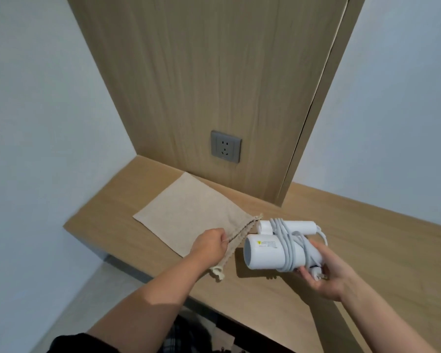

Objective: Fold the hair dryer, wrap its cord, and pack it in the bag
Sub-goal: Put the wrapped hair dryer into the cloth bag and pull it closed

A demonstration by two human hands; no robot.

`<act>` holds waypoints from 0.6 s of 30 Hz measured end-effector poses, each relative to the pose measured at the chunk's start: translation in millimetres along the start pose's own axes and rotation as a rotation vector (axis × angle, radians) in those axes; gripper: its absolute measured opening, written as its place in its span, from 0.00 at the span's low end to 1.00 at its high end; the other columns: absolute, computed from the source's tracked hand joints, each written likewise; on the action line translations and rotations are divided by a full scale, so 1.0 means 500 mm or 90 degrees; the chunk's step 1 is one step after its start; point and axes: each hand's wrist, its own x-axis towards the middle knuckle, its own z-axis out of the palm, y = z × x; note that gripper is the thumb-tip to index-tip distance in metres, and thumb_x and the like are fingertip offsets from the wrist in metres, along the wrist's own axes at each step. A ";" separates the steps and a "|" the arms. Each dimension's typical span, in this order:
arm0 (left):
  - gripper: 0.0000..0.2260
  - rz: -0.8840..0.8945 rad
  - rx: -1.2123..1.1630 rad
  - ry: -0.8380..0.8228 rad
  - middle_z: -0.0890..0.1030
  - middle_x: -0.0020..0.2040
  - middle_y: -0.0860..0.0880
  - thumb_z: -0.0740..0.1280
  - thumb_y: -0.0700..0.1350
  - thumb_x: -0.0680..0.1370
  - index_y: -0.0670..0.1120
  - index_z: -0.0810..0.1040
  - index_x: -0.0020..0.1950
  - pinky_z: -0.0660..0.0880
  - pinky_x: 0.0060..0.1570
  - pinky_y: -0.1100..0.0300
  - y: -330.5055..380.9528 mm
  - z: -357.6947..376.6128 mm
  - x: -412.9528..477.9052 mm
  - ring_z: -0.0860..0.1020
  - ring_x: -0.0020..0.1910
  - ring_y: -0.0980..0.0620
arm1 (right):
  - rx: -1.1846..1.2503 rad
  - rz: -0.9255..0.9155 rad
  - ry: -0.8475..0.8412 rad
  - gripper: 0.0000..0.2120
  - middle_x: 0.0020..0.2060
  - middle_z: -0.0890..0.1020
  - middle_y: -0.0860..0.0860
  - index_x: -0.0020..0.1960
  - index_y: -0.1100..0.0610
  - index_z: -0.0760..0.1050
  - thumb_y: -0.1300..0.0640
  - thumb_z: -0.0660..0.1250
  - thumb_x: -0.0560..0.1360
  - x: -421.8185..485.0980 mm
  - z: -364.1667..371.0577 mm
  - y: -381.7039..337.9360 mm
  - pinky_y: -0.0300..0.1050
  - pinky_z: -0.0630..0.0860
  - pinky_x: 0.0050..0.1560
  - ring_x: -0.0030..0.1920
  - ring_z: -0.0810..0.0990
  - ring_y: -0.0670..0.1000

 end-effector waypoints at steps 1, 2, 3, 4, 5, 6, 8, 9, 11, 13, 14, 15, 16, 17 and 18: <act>0.06 0.012 -0.007 0.002 0.81 0.46 0.44 0.62 0.45 0.79 0.45 0.75 0.43 0.72 0.42 0.56 0.009 -0.009 0.001 0.78 0.47 0.43 | -0.014 0.019 -0.012 0.20 0.45 0.82 0.58 0.52 0.59 0.78 0.50 0.76 0.65 0.005 0.001 0.003 0.51 0.81 0.26 0.39 0.83 0.62; 0.06 0.023 -0.011 0.001 0.81 0.46 0.44 0.62 0.44 0.79 0.45 0.75 0.43 0.71 0.42 0.56 0.018 -0.018 0.003 0.78 0.46 0.44 | -0.026 0.032 -0.028 0.21 0.44 0.83 0.58 0.53 0.58 0.79 0.50 0.76 0.64 0.009 0.003 0.005 0.51 0.81 0.25 0.39 0.84 0.63; 0.06 0.032 -0.012 -0.002 0.81 0.46 0.44 0.62 0.44 0.78 0.45 0.76 0.43 0.70 0.41 0.57 0.026 -0.026 0.003 0.77 0.46 0.44 | -0.032 0.040 -0.037 0.22 0.43 0.83 0.59 0.54 0.58 0.79 0.50 0.76 0.64 0.015 0.004 0.005 0.50 0.81 0.25 0.39 0.84 0.63; 0.06 0.042 -0.012 -0.005 0.81 0.46 0.44 0.62 0.43 0.78 0.45 0.76 0.43 0.70 0.42 0.57 0.032 -0.034 0.002 0.77 0.46 0.45 | -0.032 0.043 -0.042 0.22 0.42 0.83 0.59 0.54 0.58 0.79 0.50 0.76 0.64 0.021 0.005 0.005 0.50 0.81 0.25 0.39 0.84 0.64; 0.07 0.049 -0.017 -0.007 0.81 0.46 0.44 0.62 0.42 0.78 0.46 0.76 0.42 0.71 0.42 0.57 0.037 -0.040 0.000 0.76 0.45 0.46 | -0.031 0.041 -0.045 0.22 0.43 0.83 0.60 0.54 0.59 0.79 0.51 0.76 0.64 0.025 0.008 0.005 0.50 0.81 0.25 0.39 0.84 0.64; 0.07 0.055 -0.029 -0.006 0.81 0.46 0.45 0.62 0.42 0.78 0.46 0.76 0.41 0.72 0.43 0.56 0.040 -0.046 -0.003 0.76 0.45 0.46 | -0.025 0.037 -0.048 0.22 0.44 0.83 0.60 0.54 0.59 0.79 0.51 0.76 0.64 0.028 0.012 0.006 0.50 0.81 0.25 0.39 0.84 0.65; 0.07 0.058 -0.078 -0.001 0.80 0.42 0.45 0.63 0.42 0.78 0.45 0.77 0.40 0.72 0.43 0.56 0.045 -0.051 -0.008 0.76 0.43 0.47 | 0.008 0.026 -0.052 0.22 0.49 0.82 0.59 0.55 0.59 0.78 0.51 0.76 0.64 0.033 0.018 0.011 0.51 0.81 0.26 0.41 0.83 0.65; 0.08 0.051 -0.119 0.002 0.79 0.39 0.46 0.64 0.42 0.78 0.46 0.77 0.38 0.71 0.41 0.58 0.046 -0.050 -0.008 0.75 0.40 0.48 | 0.030 0.018 -0.049 0.23 0.51 0.82 0.59 0.55 0.59 0.78 0.51 0.76 0.64 0.036 0.020 0.014 0.52 0.81 0.27 0.43 0.83 0.65; 0.11 0.025 -0.214 0.011 0.76 0.33 0.49 0.66 0.41 0.77 0.48 0.74 0.34 0.68 0.38 0.60 0.047 -0.048 -0.006 0.72 0.34 0.52 | 0.076 -0.009 -0.039 0.23 0.52 0.81 0.58 0.55 0.59 0.77 0.51 0.76 0.64 0.041 0.023 0.023 0.53 0.81 0.27 0.47 0.82 0.64; 0.12 -0.004 -0.304 0.011 0.73 0.30 0.52 0.67 0.41 0.77 0.50 0.74 0.34 0.69 0.36 0.61 0.052 -0.047 -0.004 0.70 0.31 0.55 | 0.116 -0.054 -0.039 0.20 0.51 0.80 0.57 0.55 0.58 0.76 0.51 0.74 0.67 0.044 0.024 0.034 0.56 0.81 0.29 0.51 0.80 0.60; 0.10 -0.016 -0.342 0.010 0.73 0.30 0.52 0.67 0.41 0.77 0.49 0.75 0.36 0.71 0.36 0.61 0.056 -0.048 -0.003 0.71 0.30 0.55 | 0.124 -0.077 -0.045 0.17 0.50 0.80 0.57 0.54 0.57 0.75 0.52 0.73 0.69 0.044 0.023 0.040 0.56 0.81 0.30 0.50 0.80 0.58; 0.09 -0.026 -0.370 0.008 0.74 0.31 0.51 0.67 0.41 0.77 0.49 0.76 0.37 0.73 0.35 0.60 0.061 -0.049 -0.003 0.72 0.31 0.54 | 0.120 -0.099 -0.050 0.15 0.48 0.80 0.57 0.53 0.57 0.75 0.53 0.72 0.70 0.043 0.021 0.045 0.56 0.81 0.30 0.49 0.80 0.57; 0.08 -0.033 -0.388 0.008 0.75 0.33 0.50 0.67 0.42 0.77 0.49 0.77 0.38 0.74 0.35 0.58 0.067 -0.049 -0.002 0.74 0.31 0.53 | 0.108 -0.117 -0.055 0.12 0.47 0.80 0.56 0.51 0.57 0.75 0.54 0.71 0.70 0.041 0.019 0.049 0.55 0.82 0.30 0.47 0.80 0.56; 0.07 -0.038 -0.390 0.015 0.76 0.34 0.50 0.67 0.43 0.77 0.49 0.77 0.39 0.76 0.36 0.57 0.073 -0.050 0.000 0.75 0.33 0.52 | 0.089 -0.134 -0.058 0.11 0.47 0.80 0.56 0.50 0.57 0.75 0.54 0.71 0.71 0.041 0.017 0.053 0.55 0.81 0.32 0.47 0.79 0.55; 0.07 -0.045 -0.382 0.029 0.77 0.34 0.50 0.67 0.45 0.77 0.51 0.77 0.39 0.78 0.39 0.54 0.077 -0.050 0.003 0.76 0.35 0.50 | 0.069 -0.147 -0.061 0.10 0.47 0.80 0.56 0.50 0.57 0.75 0.54 0.70 0.72 0.038 0.015 0.056 0.55 0.81 0.34 0.47 0.79 0.55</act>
